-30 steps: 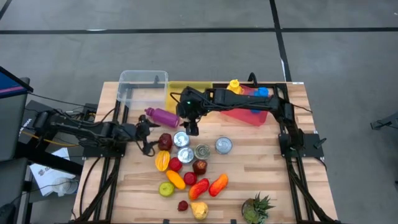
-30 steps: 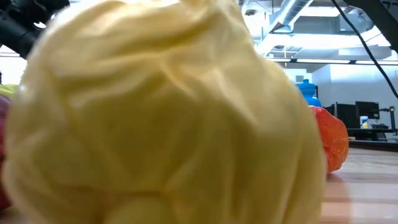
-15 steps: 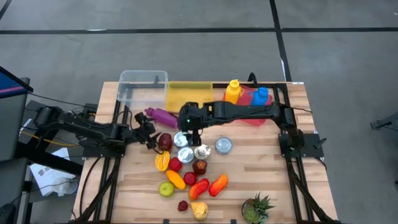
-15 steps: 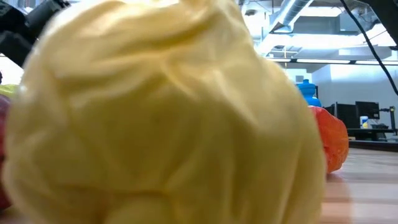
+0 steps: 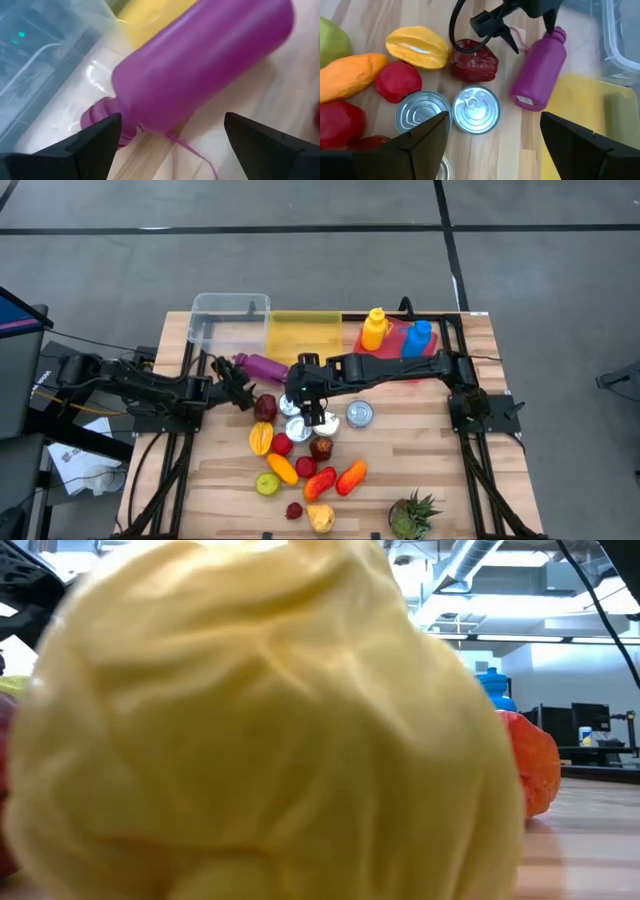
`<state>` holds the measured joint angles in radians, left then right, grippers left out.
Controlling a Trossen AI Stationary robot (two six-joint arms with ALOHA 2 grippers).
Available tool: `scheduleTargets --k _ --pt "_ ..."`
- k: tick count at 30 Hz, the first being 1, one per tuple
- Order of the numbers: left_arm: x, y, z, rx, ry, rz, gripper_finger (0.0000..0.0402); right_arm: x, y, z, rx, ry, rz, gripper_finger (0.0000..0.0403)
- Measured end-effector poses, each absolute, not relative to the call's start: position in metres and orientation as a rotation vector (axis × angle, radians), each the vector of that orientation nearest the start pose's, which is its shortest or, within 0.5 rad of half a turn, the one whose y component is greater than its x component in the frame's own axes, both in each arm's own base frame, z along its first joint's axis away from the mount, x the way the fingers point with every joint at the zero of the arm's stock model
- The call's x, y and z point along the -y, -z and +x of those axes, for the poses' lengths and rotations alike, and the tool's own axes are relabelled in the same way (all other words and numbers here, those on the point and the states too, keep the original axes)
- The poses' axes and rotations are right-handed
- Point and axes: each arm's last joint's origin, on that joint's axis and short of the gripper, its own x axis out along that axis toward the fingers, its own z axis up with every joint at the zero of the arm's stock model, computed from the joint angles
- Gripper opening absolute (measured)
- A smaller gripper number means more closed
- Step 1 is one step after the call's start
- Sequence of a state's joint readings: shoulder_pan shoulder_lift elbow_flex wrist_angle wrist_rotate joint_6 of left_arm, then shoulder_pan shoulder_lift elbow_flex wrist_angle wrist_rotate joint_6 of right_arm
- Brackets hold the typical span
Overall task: Pick & Place Food Item
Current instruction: Put the purple water bottle into the pink bin
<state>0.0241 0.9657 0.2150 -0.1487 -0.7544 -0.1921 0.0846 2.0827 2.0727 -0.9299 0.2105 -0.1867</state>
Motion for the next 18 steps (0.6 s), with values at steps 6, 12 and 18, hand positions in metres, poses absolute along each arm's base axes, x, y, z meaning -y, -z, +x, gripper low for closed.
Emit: scheduleTargets --k 6,12,18 --pt "-0.03 -0.131 0.15 -0.737 -0.752 0.059 0.0346 -0.032 -0.313 0.449 -0.953 0.027 -0.314 0.0301" --pt "-0.039 -0.131 0.155 -0.717 -0.664 -0.032 0.0333 -0.032 -0.313 0.449 -0.959 0.025 -0.318 0.0301" --pt "-0.041 -0.132 0.173 -0.61 -0.499 -0.073 0.0319 -0.032 -0.312 0.448 -0.976 0.023 -0.319 0.0301"
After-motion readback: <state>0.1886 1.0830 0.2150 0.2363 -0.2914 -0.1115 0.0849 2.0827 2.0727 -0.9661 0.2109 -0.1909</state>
